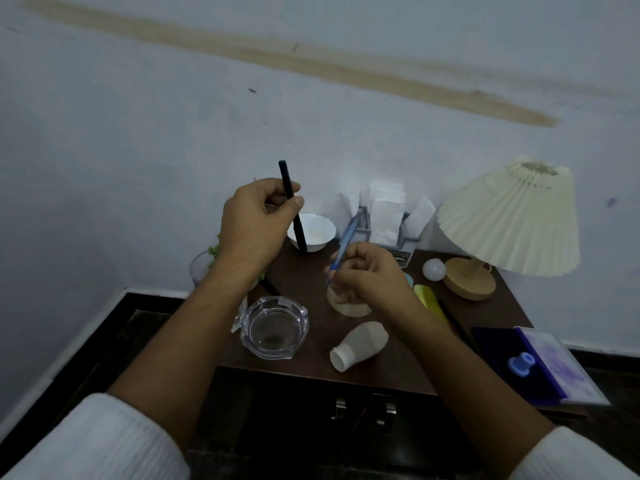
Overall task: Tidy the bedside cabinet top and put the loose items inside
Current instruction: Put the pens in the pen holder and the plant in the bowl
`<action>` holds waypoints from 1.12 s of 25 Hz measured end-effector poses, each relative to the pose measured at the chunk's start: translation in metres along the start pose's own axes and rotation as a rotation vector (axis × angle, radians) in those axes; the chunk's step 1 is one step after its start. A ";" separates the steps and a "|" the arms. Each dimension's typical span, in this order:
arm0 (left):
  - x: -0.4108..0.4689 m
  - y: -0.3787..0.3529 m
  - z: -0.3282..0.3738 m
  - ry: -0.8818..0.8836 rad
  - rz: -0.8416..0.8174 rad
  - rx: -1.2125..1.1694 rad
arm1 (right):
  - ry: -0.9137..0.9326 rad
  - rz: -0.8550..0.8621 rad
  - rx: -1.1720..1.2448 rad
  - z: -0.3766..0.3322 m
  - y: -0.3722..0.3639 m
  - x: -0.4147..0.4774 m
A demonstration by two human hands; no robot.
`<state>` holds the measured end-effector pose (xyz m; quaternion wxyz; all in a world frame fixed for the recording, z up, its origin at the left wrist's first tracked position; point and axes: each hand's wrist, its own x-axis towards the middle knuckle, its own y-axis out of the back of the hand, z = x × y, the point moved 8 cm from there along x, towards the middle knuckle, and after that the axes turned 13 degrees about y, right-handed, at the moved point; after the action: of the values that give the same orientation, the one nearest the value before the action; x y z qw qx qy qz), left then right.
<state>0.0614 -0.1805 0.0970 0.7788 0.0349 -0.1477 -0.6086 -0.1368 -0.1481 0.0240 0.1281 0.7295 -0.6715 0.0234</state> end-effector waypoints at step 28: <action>0.155 0.033 -0.054 0.082 -0.003 0.359 | 0.217 0.080 -0.377 -0.006 -0.065 0.205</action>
<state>0.1402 -0.3277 0.0823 0.7645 0.1985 -0.2219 -0.5717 -0.0522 -0.3420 0.0617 0.3325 0.6586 -0.6748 -0.0191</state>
